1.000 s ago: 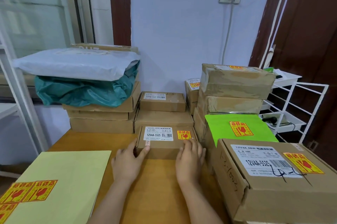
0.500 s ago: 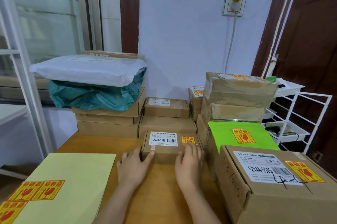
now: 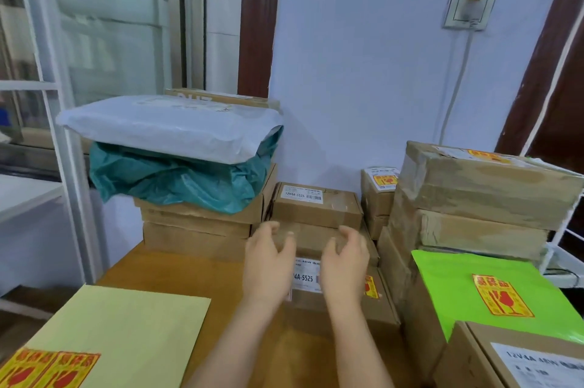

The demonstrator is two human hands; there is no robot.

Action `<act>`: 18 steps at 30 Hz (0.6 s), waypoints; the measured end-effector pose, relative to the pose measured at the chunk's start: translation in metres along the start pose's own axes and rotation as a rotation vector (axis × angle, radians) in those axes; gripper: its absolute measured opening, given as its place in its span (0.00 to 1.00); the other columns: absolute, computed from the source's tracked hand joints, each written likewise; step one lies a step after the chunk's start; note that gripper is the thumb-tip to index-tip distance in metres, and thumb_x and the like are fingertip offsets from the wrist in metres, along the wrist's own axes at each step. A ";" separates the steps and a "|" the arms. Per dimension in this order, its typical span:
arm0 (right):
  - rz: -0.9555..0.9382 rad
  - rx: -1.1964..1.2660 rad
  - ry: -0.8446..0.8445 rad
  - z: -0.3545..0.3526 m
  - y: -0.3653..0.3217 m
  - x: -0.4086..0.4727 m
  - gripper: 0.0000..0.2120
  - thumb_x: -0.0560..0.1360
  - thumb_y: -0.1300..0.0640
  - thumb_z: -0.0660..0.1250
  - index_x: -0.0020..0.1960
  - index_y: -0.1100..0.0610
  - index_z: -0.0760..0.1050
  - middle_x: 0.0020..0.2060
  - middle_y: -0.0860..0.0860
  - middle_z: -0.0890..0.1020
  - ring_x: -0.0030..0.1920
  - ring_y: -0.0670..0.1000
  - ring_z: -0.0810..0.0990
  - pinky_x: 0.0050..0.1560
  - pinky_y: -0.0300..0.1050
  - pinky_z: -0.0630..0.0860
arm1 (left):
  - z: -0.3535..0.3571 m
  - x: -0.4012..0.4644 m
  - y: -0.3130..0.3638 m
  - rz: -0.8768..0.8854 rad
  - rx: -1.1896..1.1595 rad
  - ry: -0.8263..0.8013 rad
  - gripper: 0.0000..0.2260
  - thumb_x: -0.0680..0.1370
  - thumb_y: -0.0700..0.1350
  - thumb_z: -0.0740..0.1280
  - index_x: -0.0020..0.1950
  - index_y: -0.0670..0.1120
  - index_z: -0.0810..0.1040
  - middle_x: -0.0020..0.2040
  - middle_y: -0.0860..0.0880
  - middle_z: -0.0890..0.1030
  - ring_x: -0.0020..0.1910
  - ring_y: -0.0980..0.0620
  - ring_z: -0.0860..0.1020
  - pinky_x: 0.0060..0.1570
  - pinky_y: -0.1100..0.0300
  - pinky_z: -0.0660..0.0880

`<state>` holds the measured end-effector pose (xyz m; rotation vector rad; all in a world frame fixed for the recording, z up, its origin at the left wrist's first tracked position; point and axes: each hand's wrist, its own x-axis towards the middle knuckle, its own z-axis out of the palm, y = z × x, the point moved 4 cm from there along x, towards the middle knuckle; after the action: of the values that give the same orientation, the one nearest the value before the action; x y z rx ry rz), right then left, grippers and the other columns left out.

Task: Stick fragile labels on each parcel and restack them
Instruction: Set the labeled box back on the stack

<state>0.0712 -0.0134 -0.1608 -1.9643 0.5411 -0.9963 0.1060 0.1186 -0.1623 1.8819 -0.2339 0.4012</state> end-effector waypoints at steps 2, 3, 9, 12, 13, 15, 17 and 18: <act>0.023 0.046 0.031 0.003 -0.001 0.015 0.15 0.77 0.63 0.60 0.63 0.61 0.73 0.61 0.55 0.74 0.64 0.55 0.70 0.63 0.47 0.66 | 0.012 0.015 0.006 -0.022 -0.024 -0.038 0.17 0.80 0.50 0.61 0.67 0.46 0.70 0.65 0.49 0.73 0.66 0.52 0.68 0.62 0.59 0.65; 0.033 0.064 0.046 0.005 -0.002 0.023 0.14 0.77 0.63 0.60 0.62 0.61 0.73 0.60 0.55 0.75 0.63 0.55 0.71 0.63 0.48 0.67 | 0.018 0.023 0.008 -0.038 -0.037 -0.056 0.18 0.80 0.50 0.60 0.68 0.46 0.70 0.66 0.49 0.73 0.67 0.51 0.68 0.61 0.59 0.64; 0.090 0.107 0.060 0.013 -0.002 0.067 0.14 0.78 0.62 0.60 0.63 0.61 0.73 0.61 0.56 0.73 0.63 0.56 0.70 0.56 0.42 0.64 | 0.052 0.060 0.004 -0.134 -0.069 -0.149 0.22 0.80 0.53 0.59 0.72 0.47 0.65 0.73 0.49 0.66 0.71 0.49 0.64 0.69 0.52 0.62; 0.120 0.092 0.030 0.017 0.006 0.084 0.15 0.78 0.61 0.59 0.64 0.61 0.72 0.62 0.56 0.73 0.63 0.55 0.69 0.51 0.39 0.61 | 0.064 0.074 -0.004 -0.198 0.014 -0.225 0.26 0.80 0.53 0.60 0.76 0.49 0.58 0.78 0.48 0.50 0.76 0.46 0.52 0.72 0.47 0.55; 0.134 0.082 0.022 0.018 0.009 0.088 0.16 0.77 0.61 0.59 0.64 0.60 0.72 0.62 0.56 0.73 0.63 0.55 0.70 0.50 0.39 0.61 | 0.066 0.078 -0.008 -0.214 0.052 -0.244 0.28 0.80 0.53 0.60 0.77 0.49 0.55 0.79 0.48 0.46 0.77 0.46 0.48 0.72 0.47 0.53; 0.165 0.075 0.012 0.019 0.016 0.096 0.17 0.77 0.60 0.59 0.65 0.60 0.72 0.63 0.56 0.73 0.63 0.56 0.70 0.55 0.43 0.66 | 0.068 0.086 -0.015 -0.222 0.052 -0.245 0.30 0.80 0.53 0.60 0.78 0.49 0.51 0.79 0.49 0.45 0.77 0.46 0.47 0.73 0.47 0.51; 0.197 0.059 -0.002 0.022 0.023 0.104 0.18 0.77 0.59 0.58 0.65 0.60 0.72 0.64 0.56 0.73 0.63 0.58 0.70 0.61 0.50 0.69 | 0.069 0.095 -0.022 -0.222 -0.015 -0.233 0.31 0.79 0.53 0.60 0.78 0.51 0.50 0.78 0.49 0.48 0.77 0.46 0.49 0.73 0.48 0.52; 0.204 0.044 -0.019 0.024 0.025 0.107 0.18 0.77 0.58 0.58 0.66 0.60 0.72 0.64 0.56 0.73 0.64 0.59 0.70 0.62 0.51 0.70 | 0.070 0.098 -0.025 -0.216 -0.048 -0.237 0.31 0.79 0.53 0.61 0.78 0.52 0.50 0.78 0.49 0.50 0.76 0.46 0.51 0.73 0.48 0.52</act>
<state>0.1533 -0.0882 -0.1423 -1.8365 0.6878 -0.8534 0.2166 0.0644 -0.1668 1.8832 -0.1934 0.0245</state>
